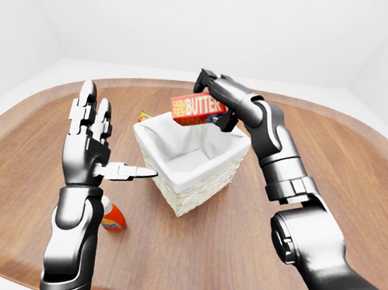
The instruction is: Pick up the butter and put it in the basket.
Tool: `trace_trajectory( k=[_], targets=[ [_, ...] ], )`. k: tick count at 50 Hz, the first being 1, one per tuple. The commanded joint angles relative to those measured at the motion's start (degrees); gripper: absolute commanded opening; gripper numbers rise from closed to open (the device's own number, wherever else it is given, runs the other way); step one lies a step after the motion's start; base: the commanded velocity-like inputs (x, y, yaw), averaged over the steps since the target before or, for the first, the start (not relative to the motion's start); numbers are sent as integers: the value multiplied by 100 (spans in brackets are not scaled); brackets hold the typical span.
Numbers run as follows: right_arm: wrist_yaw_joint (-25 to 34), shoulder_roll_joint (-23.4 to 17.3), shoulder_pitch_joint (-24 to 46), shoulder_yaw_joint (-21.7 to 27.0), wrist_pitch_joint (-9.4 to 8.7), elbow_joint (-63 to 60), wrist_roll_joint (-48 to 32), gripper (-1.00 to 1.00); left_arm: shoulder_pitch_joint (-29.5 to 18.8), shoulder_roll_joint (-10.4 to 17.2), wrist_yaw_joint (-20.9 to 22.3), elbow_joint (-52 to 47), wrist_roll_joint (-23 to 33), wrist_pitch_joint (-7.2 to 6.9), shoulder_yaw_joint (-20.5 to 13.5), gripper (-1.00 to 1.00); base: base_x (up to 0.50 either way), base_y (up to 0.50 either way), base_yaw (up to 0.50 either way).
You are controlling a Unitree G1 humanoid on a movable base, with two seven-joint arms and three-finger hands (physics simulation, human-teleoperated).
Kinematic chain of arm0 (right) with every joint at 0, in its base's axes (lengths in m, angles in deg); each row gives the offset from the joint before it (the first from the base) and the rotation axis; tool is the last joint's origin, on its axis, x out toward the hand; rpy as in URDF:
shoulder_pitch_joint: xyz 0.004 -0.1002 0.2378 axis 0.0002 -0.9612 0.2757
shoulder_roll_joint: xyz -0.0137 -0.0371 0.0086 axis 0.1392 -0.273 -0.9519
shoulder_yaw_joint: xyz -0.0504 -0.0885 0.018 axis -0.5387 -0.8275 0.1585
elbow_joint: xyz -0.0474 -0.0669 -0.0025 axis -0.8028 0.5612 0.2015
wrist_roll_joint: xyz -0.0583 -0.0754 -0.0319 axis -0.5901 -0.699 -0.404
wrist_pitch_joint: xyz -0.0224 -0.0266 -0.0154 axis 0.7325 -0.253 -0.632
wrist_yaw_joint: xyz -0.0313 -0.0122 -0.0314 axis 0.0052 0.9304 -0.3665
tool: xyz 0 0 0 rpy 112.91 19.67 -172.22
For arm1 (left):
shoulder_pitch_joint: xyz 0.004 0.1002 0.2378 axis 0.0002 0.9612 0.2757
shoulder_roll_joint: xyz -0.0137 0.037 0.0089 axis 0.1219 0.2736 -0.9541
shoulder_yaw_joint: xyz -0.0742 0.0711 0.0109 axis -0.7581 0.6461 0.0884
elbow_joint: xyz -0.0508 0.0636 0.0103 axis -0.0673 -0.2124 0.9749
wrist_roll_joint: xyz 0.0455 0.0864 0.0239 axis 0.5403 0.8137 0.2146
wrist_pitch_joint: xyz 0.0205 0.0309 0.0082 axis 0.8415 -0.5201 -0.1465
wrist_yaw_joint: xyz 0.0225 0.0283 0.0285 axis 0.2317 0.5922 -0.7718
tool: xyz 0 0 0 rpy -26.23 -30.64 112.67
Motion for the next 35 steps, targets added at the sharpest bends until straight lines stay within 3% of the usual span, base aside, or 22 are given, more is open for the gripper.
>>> trace_trajectory(
  k=[1,16,35],
  targets=[
    [-41,-8,255,105,0,42,-296,-100,-11,10,-8,16,-25,0,-14,100,0,0,0],
    [-498,43,709,12,0,926,-1041,-100,-16,11,-18,7,-44,0,-16,100,0,0,0],
    [-961,262,523,-251,0,1336,-2077,-100,-43,12,-22,53,-68,0,-8,100,0,0,0]
  ],
)
